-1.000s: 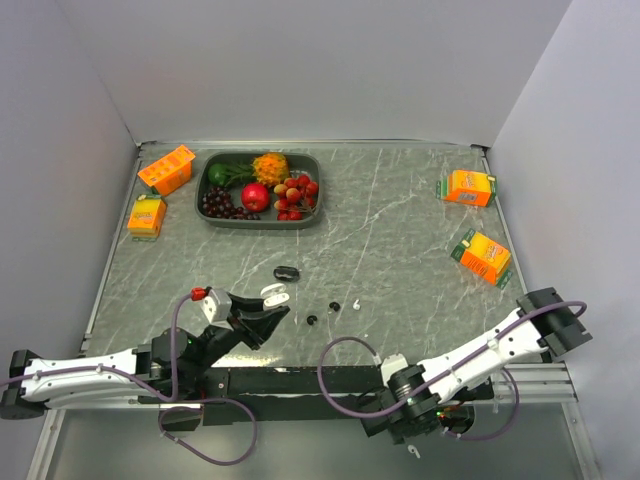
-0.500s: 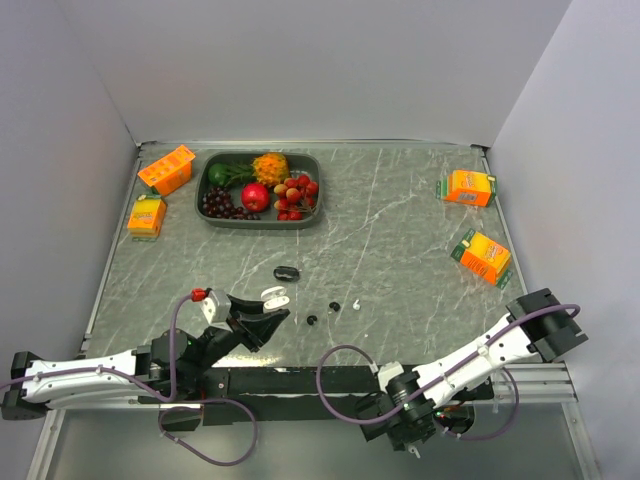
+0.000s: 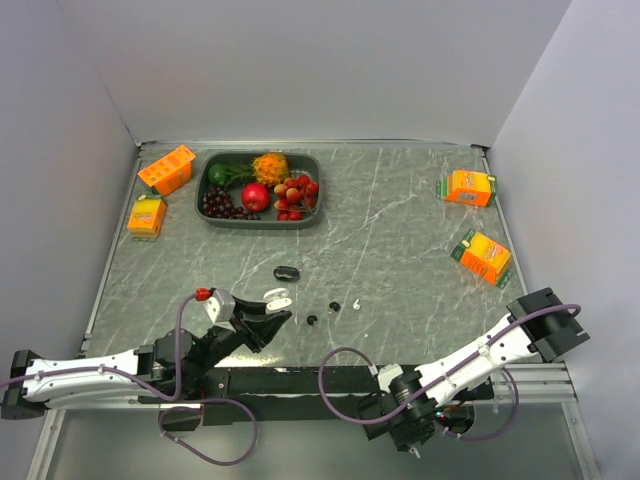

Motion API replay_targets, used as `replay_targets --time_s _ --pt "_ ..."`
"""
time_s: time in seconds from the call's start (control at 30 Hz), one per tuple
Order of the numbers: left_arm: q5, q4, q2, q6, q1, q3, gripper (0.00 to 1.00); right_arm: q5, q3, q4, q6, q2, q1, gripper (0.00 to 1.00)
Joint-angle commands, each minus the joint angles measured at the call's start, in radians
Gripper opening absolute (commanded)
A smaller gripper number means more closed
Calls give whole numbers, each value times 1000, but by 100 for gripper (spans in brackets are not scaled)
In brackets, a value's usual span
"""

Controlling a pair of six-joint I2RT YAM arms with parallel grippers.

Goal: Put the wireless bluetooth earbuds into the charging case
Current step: Pick up the earbud from the center of the board.

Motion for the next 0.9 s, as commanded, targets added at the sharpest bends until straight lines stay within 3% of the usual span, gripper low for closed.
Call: replay_targets --time_s 0.0,0.87 --pt "6 45 17 -13 -5 4 1 -18 -4 36 -5 13 12 46" --pt "4 26 -3 -30 -5 -7 1 -47 -19 55 -17 20 18 31"
